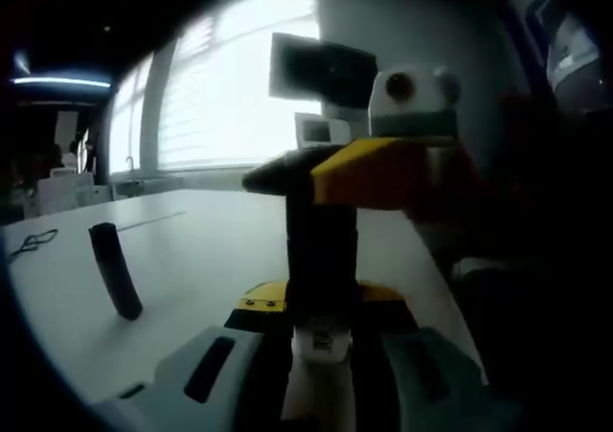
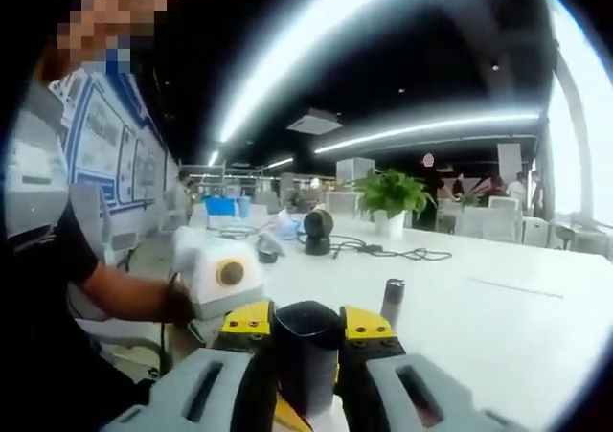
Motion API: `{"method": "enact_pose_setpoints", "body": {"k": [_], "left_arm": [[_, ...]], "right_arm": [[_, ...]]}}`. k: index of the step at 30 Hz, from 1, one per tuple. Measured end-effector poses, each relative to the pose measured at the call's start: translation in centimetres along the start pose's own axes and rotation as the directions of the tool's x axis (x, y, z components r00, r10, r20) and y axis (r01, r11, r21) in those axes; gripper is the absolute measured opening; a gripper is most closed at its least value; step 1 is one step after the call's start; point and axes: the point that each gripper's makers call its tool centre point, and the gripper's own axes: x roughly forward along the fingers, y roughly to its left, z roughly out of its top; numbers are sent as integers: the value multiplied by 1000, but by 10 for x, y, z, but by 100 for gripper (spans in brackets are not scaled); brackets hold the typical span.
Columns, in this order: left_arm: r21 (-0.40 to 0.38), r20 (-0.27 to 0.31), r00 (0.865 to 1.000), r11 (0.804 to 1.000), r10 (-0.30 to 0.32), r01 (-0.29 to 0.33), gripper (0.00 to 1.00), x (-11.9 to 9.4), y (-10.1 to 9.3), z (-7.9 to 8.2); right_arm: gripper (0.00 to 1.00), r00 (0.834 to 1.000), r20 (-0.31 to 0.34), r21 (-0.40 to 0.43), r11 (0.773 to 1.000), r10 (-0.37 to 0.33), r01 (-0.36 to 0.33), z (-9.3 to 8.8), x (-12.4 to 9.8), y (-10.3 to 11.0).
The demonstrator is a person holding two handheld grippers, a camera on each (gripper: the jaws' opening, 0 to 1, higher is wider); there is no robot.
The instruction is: Pick up cosmetic bottle twist off cap place on table pick up cap screw tight cap place on table
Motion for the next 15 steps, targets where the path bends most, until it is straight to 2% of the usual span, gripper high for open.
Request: {"method": "enact_pose_setpoints", "body": {"k": [15], "left_arm": [[-5,0,1000,1000,5,-5,11,-2,-1,1]], "right_arm": [[16,998,10,-5,998,-65,65,1,-2,-4]]}}
